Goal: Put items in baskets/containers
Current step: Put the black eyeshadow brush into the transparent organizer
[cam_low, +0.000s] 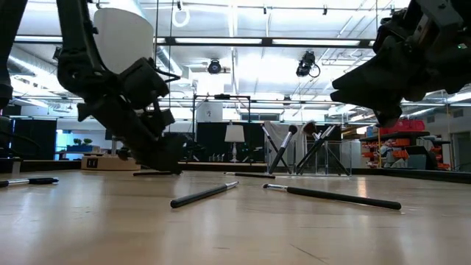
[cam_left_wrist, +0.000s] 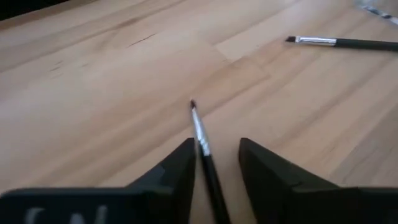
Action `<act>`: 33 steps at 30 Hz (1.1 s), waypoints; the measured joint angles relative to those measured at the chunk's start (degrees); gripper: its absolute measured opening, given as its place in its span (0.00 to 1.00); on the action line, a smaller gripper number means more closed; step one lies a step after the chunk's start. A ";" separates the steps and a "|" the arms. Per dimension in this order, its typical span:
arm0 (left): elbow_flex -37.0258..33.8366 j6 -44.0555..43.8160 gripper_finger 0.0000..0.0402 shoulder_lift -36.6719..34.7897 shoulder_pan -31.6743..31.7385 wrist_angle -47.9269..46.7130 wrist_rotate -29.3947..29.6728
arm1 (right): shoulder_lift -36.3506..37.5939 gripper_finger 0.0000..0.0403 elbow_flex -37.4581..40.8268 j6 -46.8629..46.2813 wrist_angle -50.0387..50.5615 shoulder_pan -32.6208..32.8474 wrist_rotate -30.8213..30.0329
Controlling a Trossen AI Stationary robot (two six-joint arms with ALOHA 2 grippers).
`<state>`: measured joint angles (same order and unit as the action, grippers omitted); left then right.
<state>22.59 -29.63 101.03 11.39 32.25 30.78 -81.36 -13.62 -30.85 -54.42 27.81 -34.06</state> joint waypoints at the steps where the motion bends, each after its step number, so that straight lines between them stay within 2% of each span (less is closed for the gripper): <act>1: 0.19 0.50 0.27 0.18 0.06 0.00 -0.82 | 0.00 0.27 -0.01 0.00 -0.01 0.00 -0.02; 5: 0.24 2.44 0.06 0.12 0.11 -0.11 -3.52 | 0.00 0.27 -0.01 0.02 0.00 0.00 0.00; 6: 0.22 2.87 0.04 0.07 0.12 -0.08 -4.00 | 0.00 0.27 -0.01 0.02 0.01 0.00 0.00; 13: 0.06 3.54 0.02 -1.38 -0.21 -0.76 -6.28 | 0.00 0.27 -0.01 0.02 -0.01 0.02 1.43; 16: -0.13 5.35 0.02 -3.97 -1.22 -1.09 -9.58 | 0.00 0.27 -0.18 0.04 0.06 0.02 2.98; 20: -0.34 6.32 0.02 -6.87 -3.04 0.46 -18.41 | 0.00 0.27 -1.05 1.16 0.08 0.02 3.69; 25: -0.19 9.51 0.02 -7.51 -6.46 11.28 -24.57 | 0.00 0.27 -2.55 5.33 0.25 0.04 5.13; 33: 0.11 13.77 0.02 -7.43 -10.75 27.15 -24.16 | 0.00 0.27 -3.42 9.02 0.88 -0.55 5.05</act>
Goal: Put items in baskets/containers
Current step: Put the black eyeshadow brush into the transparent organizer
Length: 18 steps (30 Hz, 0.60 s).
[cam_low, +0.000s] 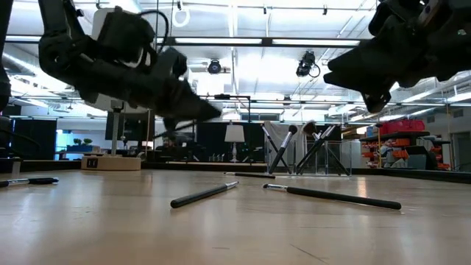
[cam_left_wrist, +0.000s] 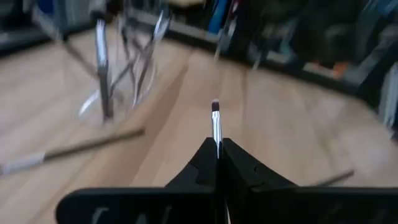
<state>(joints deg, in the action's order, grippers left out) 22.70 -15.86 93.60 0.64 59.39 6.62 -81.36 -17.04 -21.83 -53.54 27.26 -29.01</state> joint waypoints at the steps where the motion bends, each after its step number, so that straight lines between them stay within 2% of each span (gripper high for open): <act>1: 0.46 0.12 0.02 -0.02 -0.44 1.19 0.12 | 0.00 0.27 0.00 -0.08 0.11 -0.23 0.00; 7: 6.77 3.11 0.02 -0.09 -3.91 2.20 0.39 | -0.02 0.38 -0.37 0.40 -0.39 -2.47 -1.80; 11: 12.44 5.14 0.02 -0.13 -6.38 2.43 1.06 | -1.44 0.45 -2.85 4.51 -0.44 -3.52 -1.83; 18: 19.79 10.15 0.02 -0.18 -9.95 2.12 3.20 | -11.75 0.49 -12.96 14.79 -3.38 -3.60 -1.52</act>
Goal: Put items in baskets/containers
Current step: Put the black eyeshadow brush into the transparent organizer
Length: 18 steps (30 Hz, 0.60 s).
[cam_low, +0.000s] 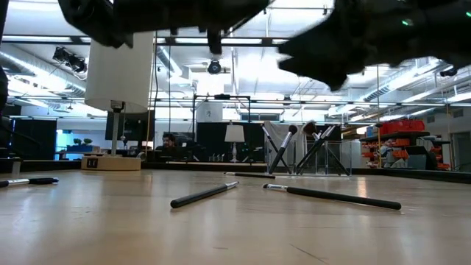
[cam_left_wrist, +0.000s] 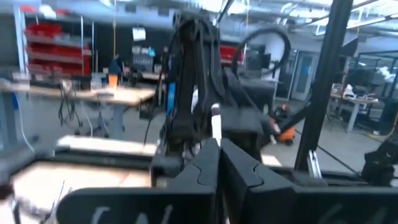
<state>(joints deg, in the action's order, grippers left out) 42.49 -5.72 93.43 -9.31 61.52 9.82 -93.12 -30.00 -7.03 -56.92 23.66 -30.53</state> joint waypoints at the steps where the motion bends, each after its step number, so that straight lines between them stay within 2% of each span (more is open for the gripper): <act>1: 0.65 0.79 0.02 -0.02 -0.49 0.04 0.40 | -1.68 0.48 -1.63 1.99 -1.50 0.00 0.01; 6: 1.91 2.54 0.00 -0.03 -2.28 1.31 0.60 | -7.68 0.46 -8.59 8.26 -8.23 0.00 -1.60; 9: 1.81 3.41 0.00 -0.04 -2.61 1.12 0.81 | -8.08 0.44 -10.44 10.37 -7.37 0.02 -5.97; 14: 0.47 3.39 0.00 -0.04 -2.59 -1.08 1.10 | -5.83 0.39 -9.43 7.77 1.34 0.08 -10.76; 18: 0.25 3.38 0.01 -0.41 -2.59 -5.48 1.10 | -1.42 0.32 -8.79 -0.14 16.25 0.82 -9.33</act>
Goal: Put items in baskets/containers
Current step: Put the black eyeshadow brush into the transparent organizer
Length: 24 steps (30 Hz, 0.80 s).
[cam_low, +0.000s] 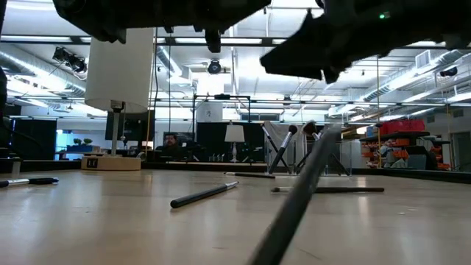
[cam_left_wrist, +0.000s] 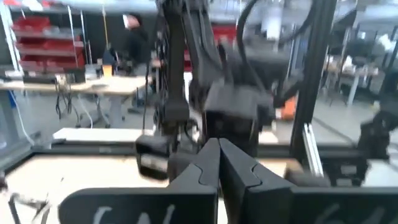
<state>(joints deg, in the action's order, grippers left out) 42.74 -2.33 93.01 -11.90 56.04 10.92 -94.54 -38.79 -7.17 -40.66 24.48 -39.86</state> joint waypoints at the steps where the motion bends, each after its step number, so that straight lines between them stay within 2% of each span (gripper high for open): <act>1: 0.00 0.00 0.01 -0.34 0.00 -1.78 0.00 | 1.52 0.31 0.00 -1.88 3.92 0.32 1.62; 5: 0.03 -0.03 0.00 -3.98 0.00 -14.76 0.22 | 7.71 0.28 0.00 -6.02 20.33 1.70 12.49; 8: 0.02 -1.04 0.01 -7.28 -0.80 -25.18 1.91 | 10.51 0.28 0.00 -7.61 28.87 2.05 20.40; 11: 0.02 -3.16 0.01 -9.51 -2.16 -33.41 3.26 | 9.99 0.32 -0.01 -8.36 32.80 1.96 26.26; 15: 0.02 -6.29 0.01 -10.25 -4.52 -40.74 3.43 | 4.94 0.41 0.00 -4.40 32.63 3.70 33.04; 18: 0.04 -9.05 0.01 -9.25 -6.08 -43.42 4.09 | 0.75 0.46 0.00 -2.54 30.57 4.42 33.55; 24: 0.02 -13.58 0.04 -4.96 -7.32 -43.40 7.48 | -1.05 0.46 0.02 1.35 28.79 1.56 26.35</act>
<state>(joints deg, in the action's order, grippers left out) 42.76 -15.91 88.05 -19.22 12.64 18.39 -95.59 -38.76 -5.82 -11.87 26.04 -13.51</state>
